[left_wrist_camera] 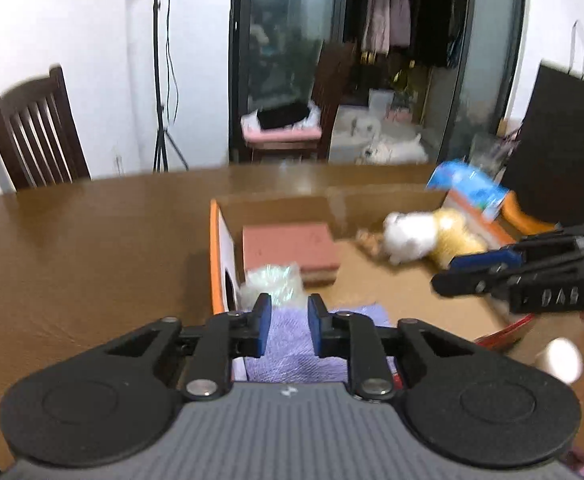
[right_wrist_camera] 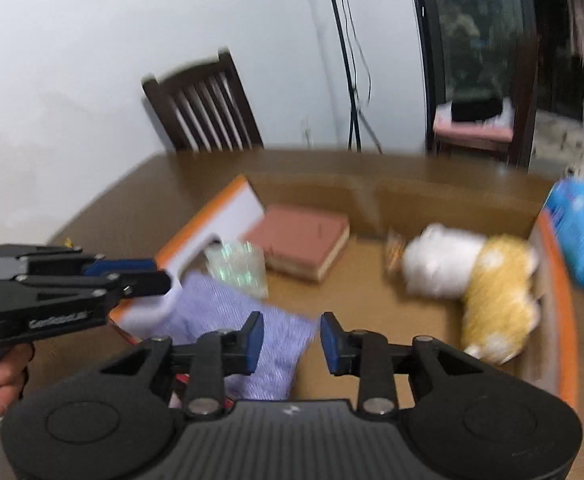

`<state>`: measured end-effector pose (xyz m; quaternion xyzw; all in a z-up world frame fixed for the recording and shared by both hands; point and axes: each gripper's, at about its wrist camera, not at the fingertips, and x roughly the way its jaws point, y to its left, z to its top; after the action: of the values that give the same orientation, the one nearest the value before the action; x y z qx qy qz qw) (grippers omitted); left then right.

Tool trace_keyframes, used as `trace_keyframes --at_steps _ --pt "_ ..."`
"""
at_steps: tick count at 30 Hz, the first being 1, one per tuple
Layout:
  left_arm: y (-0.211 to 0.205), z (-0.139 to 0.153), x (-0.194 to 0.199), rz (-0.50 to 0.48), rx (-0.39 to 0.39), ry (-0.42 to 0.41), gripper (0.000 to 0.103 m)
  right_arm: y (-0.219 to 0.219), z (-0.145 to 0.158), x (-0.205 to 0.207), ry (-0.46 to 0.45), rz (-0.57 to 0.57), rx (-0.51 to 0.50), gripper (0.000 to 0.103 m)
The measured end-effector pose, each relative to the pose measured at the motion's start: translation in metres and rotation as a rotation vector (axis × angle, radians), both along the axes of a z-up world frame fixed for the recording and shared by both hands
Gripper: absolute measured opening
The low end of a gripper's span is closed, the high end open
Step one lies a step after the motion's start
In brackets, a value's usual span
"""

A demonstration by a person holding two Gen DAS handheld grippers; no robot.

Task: Organize soft objects
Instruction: 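Carry the lilac sachet into the red box and open both grippers, then move both tools back over the remaining pile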

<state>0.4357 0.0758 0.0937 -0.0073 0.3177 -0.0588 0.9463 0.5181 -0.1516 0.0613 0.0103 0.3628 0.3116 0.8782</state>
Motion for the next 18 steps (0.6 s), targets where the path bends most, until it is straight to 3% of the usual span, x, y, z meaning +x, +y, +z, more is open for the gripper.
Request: trace_keyframes --at_steps 6,12,14,15,18 --pt "-0.006 0.047 -0.051 -0.025 -0.018 -0.126 0.035 -0.046 0.06 -0.042 -0.155 -0.071 0.037 0.047" --pt "-0.024 0.058 -0.077 -0.029 0.002 -0.162 0.041 -0.068 0.07 -0.073 -0.19 -0.114 0.03 0.049" --pt "-0.028 0.055 -0.094 -0.013 0.013 -0.192 0.056 -0.072 0.072 -0.09 -0.217 -0.118 0.028 0.049" --pt "-0.03 0.05 -0.106 -0.005 0.02 -0.216 0.072 -0.074 0.073 -0.103 -0.247 -0.115 0.015 0.052" --pt "-0.037 0.028 -0.14 0.006 0.048 -0.247 0.076 -0.078 0.065 -0.148 -0.333 -0.095 -0.008 0.058"
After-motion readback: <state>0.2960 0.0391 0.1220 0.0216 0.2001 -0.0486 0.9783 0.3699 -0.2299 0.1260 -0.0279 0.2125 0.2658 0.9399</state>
